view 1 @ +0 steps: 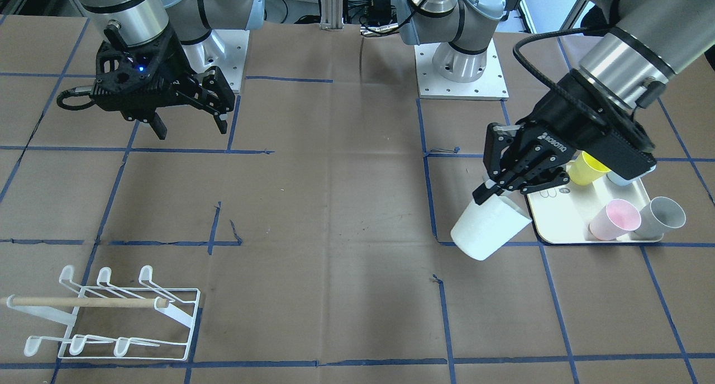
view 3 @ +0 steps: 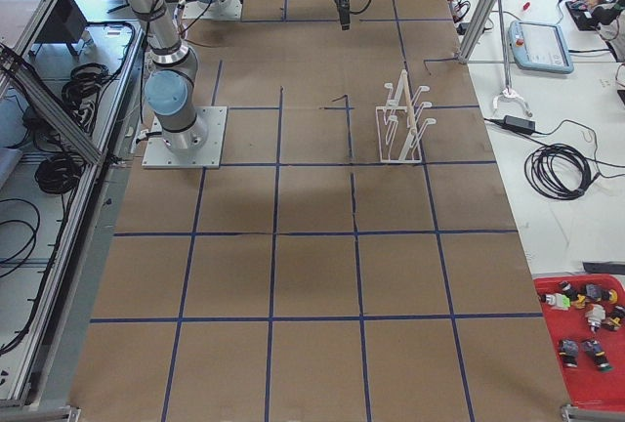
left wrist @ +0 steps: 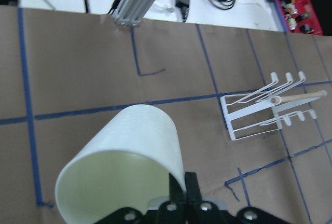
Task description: Transfer IKEA cup to right arm and place on rack
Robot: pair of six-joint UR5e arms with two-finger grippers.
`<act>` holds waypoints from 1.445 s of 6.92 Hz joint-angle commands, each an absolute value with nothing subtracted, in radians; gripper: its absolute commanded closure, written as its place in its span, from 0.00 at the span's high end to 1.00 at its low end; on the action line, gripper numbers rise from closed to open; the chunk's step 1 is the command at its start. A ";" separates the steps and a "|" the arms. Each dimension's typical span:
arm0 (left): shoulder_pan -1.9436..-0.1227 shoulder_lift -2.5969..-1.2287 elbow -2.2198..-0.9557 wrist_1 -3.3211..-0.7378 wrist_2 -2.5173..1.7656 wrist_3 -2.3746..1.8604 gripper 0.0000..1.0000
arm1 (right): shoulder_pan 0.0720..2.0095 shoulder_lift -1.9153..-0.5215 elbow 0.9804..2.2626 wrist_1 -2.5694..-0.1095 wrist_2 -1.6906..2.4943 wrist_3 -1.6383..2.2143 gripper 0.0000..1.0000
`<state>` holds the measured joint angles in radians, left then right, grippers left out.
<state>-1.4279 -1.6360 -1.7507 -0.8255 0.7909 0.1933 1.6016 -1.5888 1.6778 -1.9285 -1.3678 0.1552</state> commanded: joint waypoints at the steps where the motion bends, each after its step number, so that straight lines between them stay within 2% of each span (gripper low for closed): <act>1: -1.472 -1.603 -2.005 -0.372 0.683 0.131 0.00 | 1.601 -1.585 1.730 -2.111 -1.321 0.454 1.00; 2: -1.514 -1.615 -2.095 -0.119 0.686 0.006 0.00 | 1.601 -1.594 1.815 -2.290 -1.248 0.548 1.00; 3: -1.550 -1.614 -2.132 -0.001 0.693 -0.058 0.00 | 1.601 -1.597 1.901 -2.468 -1.188 0.654 1.00; 6: -1.609 -1.598 -2.224 0.086 0.695 -0.058 0.00 | 1.603 -1.601 2.070 -2.903 -1.067 1.072 1.00; 8: -1.635 -1.600 -2.227 0.087 0.695 -0.057 0.00 | 1.605 -1.588 2.130 -3.146 -1.034 1.266 1.00; 10: -1.640 -1.601 -2.227 0.087 0.695 -0.057 0.00 | 1.608 -1.597 2.181 -3.159 -1.041 1.286 1.00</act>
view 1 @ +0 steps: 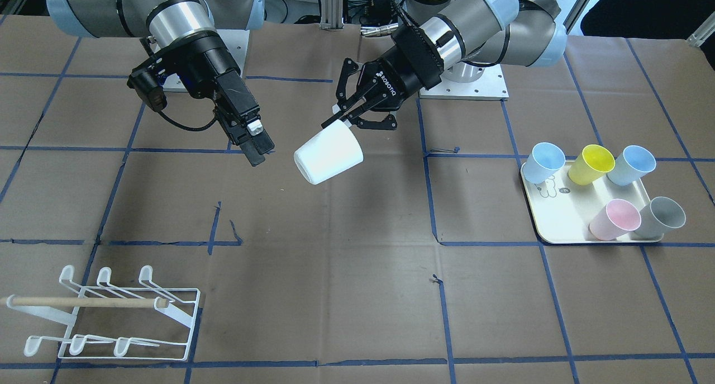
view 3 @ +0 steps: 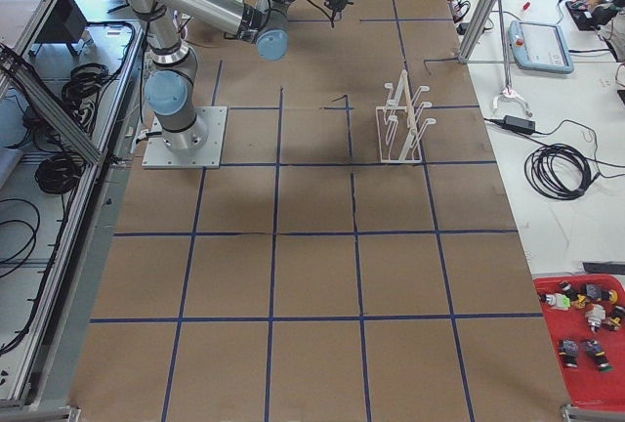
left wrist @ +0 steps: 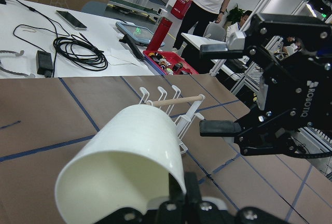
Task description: Transfer IKEA cup to right arm and place on rack
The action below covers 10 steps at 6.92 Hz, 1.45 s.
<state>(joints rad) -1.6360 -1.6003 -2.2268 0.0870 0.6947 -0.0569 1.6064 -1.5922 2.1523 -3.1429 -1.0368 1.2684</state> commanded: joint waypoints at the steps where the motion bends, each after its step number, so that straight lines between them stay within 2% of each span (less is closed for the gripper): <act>1: -1.640 -1.605 -2.227 0.092 0.693 -0.057 0.00 | 1.608 -1.597 2.215 -3.116 -1.055 1.284 1.00; 2: -1.640 -1.617 -2.229 0.128 0.695 -0.066 0.00 | 1.608 -1.603 2.212 -3.034 -1.055 1.285 1.00; 10: -1.640 -1.606 -2.229 0.129 0.695 -0.072 0.00 | 1.716 -1.576 2.146 -3.011 -1.054 1.336 1.00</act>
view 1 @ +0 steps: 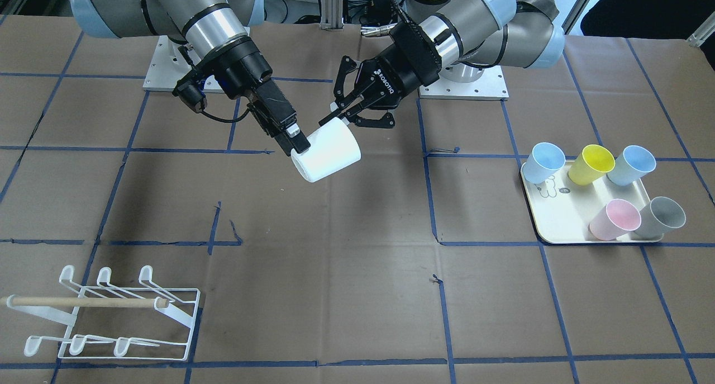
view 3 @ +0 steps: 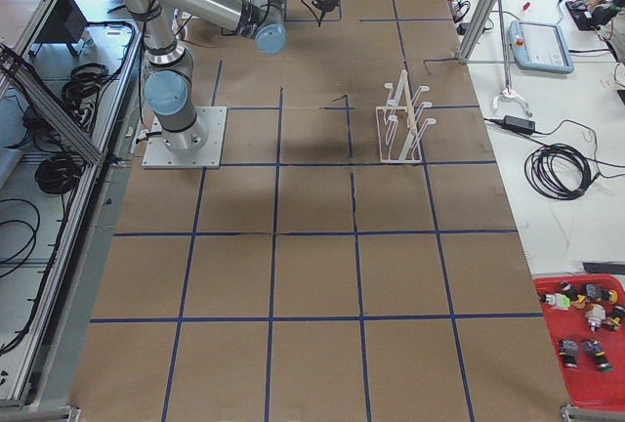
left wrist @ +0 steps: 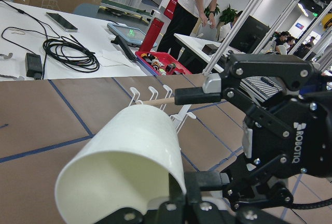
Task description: Transfer IKEA cup to right arm and place on rack
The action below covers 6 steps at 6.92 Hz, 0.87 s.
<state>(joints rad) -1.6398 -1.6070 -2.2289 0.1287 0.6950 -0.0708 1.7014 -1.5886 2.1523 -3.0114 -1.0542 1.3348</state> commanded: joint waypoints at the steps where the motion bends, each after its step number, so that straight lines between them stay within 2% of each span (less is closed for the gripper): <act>1: -1.640 -1.606 -2.229 0.129 0.695 -0.083 0.00 | 1.720 -1.563 2.125 -3.011 -1.055 1.336 1.00; 6: -1.641 -1.601 -2.229 0.129 0.695 -0.089 0.00 | 1.733 -1.510 2.060 -3.011 -1.055 1.338 1.00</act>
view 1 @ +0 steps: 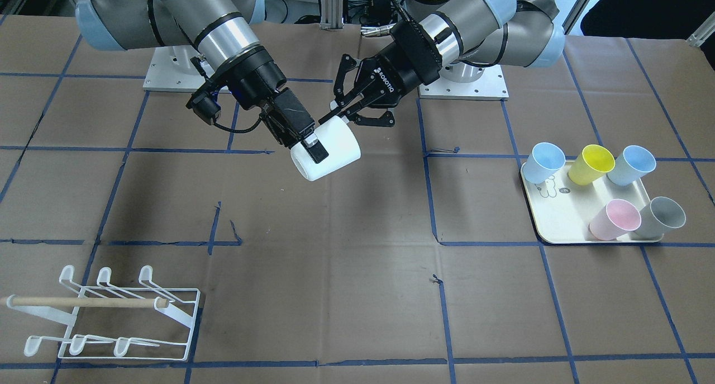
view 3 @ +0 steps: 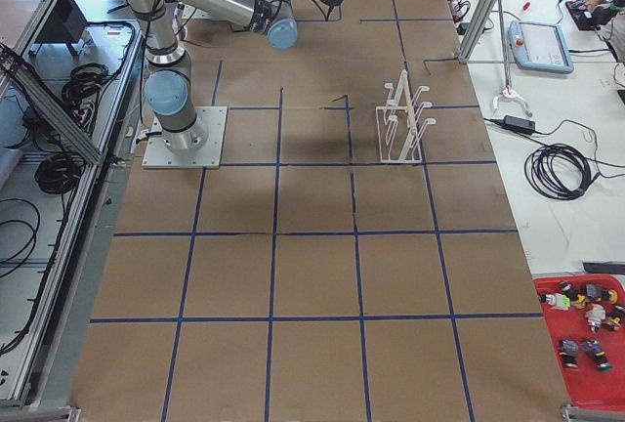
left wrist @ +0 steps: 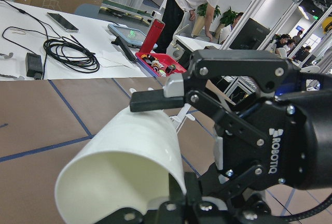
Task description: Transfer IKEA cup to right arm and place on rack
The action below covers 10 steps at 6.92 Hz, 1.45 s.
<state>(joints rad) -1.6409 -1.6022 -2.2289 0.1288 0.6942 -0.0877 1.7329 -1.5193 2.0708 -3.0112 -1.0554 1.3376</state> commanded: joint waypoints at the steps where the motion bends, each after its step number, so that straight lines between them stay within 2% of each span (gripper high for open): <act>1: -1.641 -1.601 -2.229 0.129 0.695 -0.089 0.00 | 1.733 -1.509 2.059 -3.011 -1.057 1.338 1.00; 2: -1.641 -1.601 -2.229 0.129 0.695 -0.090 0.00 | 1.733 -1.509 2.060 -3.011 -1.058 1.338 0.96; 4: -1.641 -1.601 -2.229 0.129 0.695 -0.094 0.00 | 1.733 -1.509 2.060 -3.010 -1.055 1.330 0.48; 5: -1.641 -1.600 -2.229 0.129 0.695 -0.094 0.00 | 1.733 -1.509 2.060 -3.010 -1.055 1.330 0.35; 6: -1.641 -1.600 -2.229 0.129 0.695 -0.094 0.00 | 1.733 -1.509 2.060 -3.010 -1.051 1.327 0.25; 7: -1.641 -1.597 -2.227 0.129 0.695 -0.095 0.04 | 1.733 -1.509 2.060 -3.010 -1.048 1.327 0.22; 8: -1.641 -1.594 -2.227 0.129 0.696 -0.127 0.31 | 1.733 -1.509 2.060 -3.010 -1.046 1.325 0.21; 9: -1.641 -1.589 -2.226 0.129 0.712 -0.167 0.45 | 1.733 -1.509 2.060 -3.010 -1.046 1.325 0.19; 10: -1.641 -1.597 -2.221 0.130 0.750 -0.173 0.74 | 1.733 -1.509 2.060 -3.010 -1.048 1.325 0.18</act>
